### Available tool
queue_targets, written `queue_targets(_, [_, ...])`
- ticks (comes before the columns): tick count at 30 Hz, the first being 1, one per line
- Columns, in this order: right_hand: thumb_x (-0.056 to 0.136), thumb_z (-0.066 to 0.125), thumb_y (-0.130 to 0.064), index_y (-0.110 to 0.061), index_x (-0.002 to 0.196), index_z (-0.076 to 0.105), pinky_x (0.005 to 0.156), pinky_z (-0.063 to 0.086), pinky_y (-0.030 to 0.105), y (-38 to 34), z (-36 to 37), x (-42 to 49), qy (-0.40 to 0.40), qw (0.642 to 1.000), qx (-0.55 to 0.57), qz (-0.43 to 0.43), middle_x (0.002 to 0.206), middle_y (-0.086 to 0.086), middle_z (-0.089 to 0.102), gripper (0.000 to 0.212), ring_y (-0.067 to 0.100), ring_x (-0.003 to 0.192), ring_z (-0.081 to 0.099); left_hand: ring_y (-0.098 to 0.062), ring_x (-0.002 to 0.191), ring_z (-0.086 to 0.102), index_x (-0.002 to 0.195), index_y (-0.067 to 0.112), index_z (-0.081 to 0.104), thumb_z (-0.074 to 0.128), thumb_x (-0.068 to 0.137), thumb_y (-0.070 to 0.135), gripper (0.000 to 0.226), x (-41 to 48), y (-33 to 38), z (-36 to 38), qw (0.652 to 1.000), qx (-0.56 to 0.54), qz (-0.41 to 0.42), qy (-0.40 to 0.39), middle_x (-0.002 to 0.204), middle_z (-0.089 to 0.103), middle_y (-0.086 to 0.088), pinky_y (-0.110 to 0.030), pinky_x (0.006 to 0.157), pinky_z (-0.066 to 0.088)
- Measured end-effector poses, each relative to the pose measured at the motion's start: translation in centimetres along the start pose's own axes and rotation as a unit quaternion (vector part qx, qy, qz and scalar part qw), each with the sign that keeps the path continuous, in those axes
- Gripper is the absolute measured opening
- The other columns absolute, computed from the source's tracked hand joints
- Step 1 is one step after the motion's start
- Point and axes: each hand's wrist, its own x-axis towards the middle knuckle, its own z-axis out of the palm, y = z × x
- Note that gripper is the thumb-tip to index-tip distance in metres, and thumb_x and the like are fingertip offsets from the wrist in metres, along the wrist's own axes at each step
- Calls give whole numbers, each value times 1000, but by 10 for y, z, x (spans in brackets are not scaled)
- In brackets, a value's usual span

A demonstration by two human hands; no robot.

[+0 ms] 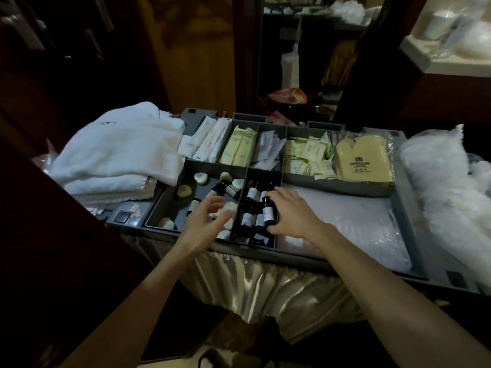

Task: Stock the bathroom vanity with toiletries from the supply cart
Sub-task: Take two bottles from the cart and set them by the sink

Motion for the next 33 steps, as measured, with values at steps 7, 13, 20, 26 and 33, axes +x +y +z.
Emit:
queue_targets(7, [73, 80, -43, -17, 157, 22, 119, 25, 46, -3, 5, 17, -25, 998, -51, 28, 163, 12, 20, 106, 32, 151, 13, -7, 109, 64, 131, 19, 60, 66, 97, 27, 36, 33, -11, -5, 1000, -12, 9, 11, 119, 67, 3, -22, 85, 54])
queue_targets(13, [73, 81, -41, -17, 155, 26, 120, 24, 44, -5, 11, 22, -10, 998, -48, 49, 161, 10, 24, 102, 30, 150, 15, -10, 103, 66, 124, 20, 64, 63, 99, 22, 25, 56, -23, -10, 999, -36, 6, 39, 111, 68, 3, -23, 80, 57])
queue_targets(20, [68, 79, -37, -18, 148, 38, 111, 37, 43, -9, 4, 31, 58, 994, 69, 67, 143, 6, 48, 91, 28, 138, 36, -10, 100, 66, 121, 23, 62, 64, 97, 20, 24, 81, -30, -13, 994, -62, -14, 90, 109, 67, 2, -22, 76, 55])
queue_targets(26, [72, 84, -38, -22, 150, 32, 92, 44, 35, -18, -4, 45, 66, 982, 161, 72, 133, 10, 53, 95, 27, 128, 43, -15, 105, 64, 130, 20, 58, 69, 91, 43, 46, 101, -48, -31, 985, 146, -74, 62, 117, 65, 4, -41, 89, 55])
queue_targets(33, [80, 82, -23, -25, 152, 24, 84, 57, 40, -32, 1, 49, 27, 955, 286, 73, 112, 3, 66, 93, 18, 94, 67, -23, 108, 61, 121, 22, 63, 62, 90, 57, 47, 118, -57, -29, 943, 321, -70, 43, 106, 70, 0, -41, 79, 56])
